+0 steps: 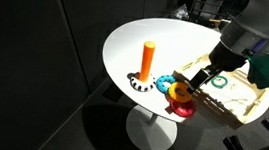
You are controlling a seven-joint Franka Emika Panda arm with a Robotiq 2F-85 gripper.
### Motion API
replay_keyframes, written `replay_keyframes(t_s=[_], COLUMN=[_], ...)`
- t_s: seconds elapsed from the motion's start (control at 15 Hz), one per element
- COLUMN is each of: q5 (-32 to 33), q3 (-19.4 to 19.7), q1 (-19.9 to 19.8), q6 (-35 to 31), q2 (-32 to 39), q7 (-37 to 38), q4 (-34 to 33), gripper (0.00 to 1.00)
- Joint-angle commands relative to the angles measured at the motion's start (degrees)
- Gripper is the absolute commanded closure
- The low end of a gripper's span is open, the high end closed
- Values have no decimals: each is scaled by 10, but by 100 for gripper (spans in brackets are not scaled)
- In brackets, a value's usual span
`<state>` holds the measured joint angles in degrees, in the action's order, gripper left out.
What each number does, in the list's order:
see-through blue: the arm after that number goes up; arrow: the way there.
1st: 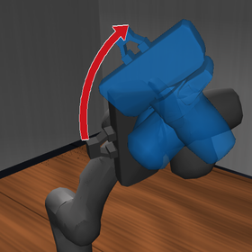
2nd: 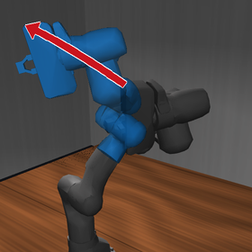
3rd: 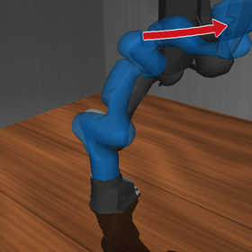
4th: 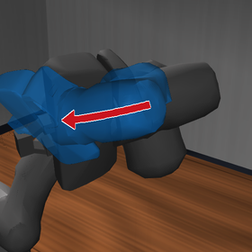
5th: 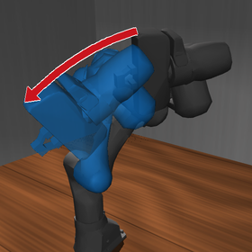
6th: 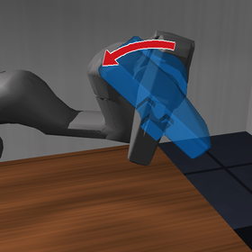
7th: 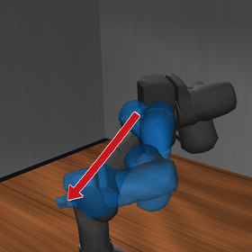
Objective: Put the orange ring on the tray
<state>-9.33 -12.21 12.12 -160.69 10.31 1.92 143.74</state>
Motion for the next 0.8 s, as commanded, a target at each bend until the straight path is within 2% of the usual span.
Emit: replay_keyframes(t_s=[0.0, 0.33, 0.73], q5=[26, 27, 20], q3=[2, -14, -49], q1=[2, -6, -24], q6=[-34, -85, -116], q2=[33, 80, 129], q7=[5, -12, -23], q4=[-16, -39, -74], gripper=[0, 0, 0])
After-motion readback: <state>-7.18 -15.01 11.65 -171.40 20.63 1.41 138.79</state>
